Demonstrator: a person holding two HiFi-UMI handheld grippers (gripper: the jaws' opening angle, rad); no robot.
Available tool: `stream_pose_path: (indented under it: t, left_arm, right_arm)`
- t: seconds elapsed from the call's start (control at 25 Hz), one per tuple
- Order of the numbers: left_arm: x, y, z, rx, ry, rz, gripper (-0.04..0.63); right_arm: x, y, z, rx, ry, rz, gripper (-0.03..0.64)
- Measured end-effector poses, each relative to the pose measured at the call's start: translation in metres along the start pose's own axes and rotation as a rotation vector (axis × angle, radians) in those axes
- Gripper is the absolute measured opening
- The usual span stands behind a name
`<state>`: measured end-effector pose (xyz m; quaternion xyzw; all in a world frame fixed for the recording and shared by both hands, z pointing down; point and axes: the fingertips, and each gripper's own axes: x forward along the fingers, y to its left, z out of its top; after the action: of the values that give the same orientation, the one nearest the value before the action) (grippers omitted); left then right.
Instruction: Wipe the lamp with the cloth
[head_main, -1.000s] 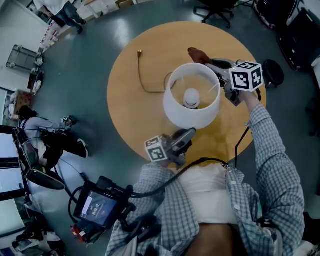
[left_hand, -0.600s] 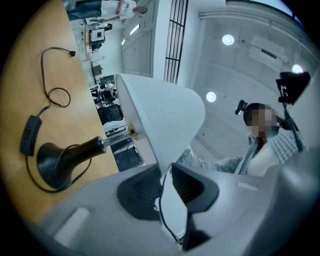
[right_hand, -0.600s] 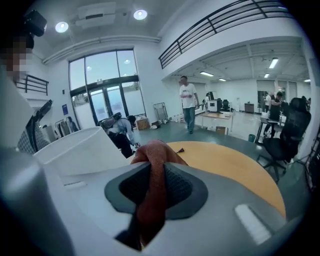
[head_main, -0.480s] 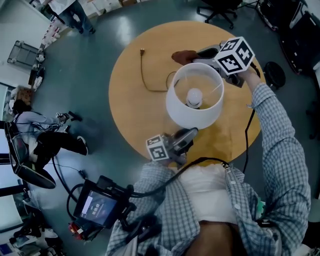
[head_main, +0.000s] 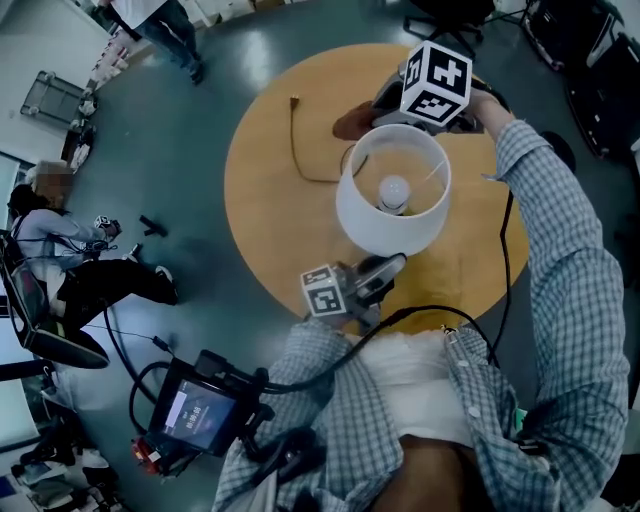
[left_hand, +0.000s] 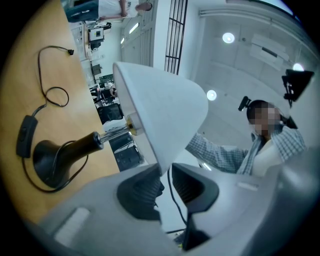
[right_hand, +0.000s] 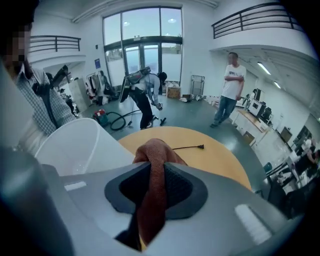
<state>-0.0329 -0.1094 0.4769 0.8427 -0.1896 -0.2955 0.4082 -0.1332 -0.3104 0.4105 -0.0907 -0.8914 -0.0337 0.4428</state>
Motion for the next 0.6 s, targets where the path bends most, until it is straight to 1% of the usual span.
stream_pose_path:
  t: [0.16,0.32,0.6]
  left_arm:
    - [0.005,0.0,-0.002,0.003,0.019,-0.003,0.071]
    - [0.009,0.003,0.0,0.007,0.032,-0.007,0.071]
    - [0.008,-0.001,-0.001,0.001,0.037,-0.02,0.071]
  right_arm:
    - [0.002,0.002,0.003,-0.109,0.114,0.036,0.078]
    - [0.01,0.008,0.013,-0.255,0.232,0.083,0.078]
    - [0.024,0.035,0.042,-0.463,0.363,0.133,0.078]
